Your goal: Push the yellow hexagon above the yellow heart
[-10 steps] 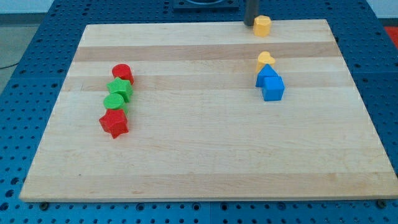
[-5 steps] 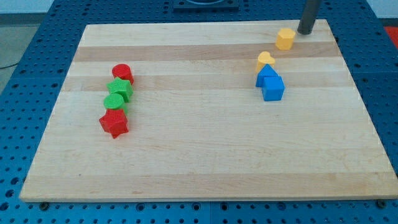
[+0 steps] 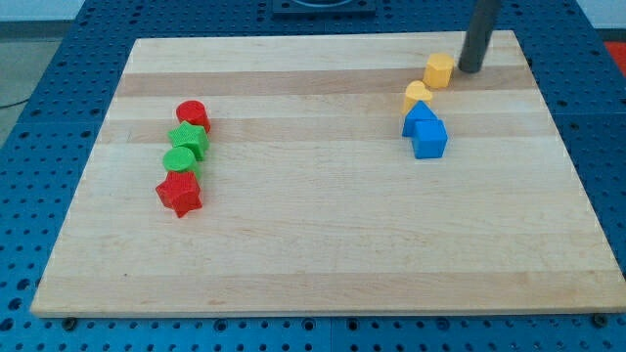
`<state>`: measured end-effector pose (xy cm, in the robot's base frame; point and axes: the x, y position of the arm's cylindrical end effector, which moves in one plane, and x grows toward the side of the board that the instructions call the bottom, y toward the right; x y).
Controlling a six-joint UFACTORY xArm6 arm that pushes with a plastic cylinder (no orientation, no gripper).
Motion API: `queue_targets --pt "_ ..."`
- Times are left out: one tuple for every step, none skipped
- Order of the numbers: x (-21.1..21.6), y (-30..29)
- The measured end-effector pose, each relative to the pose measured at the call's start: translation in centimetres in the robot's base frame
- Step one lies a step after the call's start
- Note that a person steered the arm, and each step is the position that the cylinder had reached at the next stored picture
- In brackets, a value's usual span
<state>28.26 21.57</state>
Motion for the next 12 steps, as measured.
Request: queue_targets --pt "-0.8 -0.1" --pt "-1.2 -2.0" --pt "-1.2 -2.9" --pt "-1.2 -4.3" --pt "-1.2 -6.0" --pt "-0.8 -6.1" --pt "-0.1 -6.1" --pt "0.1 -6.3" --pt "0.1 -6.7" --pt "0.1 -6.7" --pt "0.2 -6.7" --pt "-0.4 -5.6"
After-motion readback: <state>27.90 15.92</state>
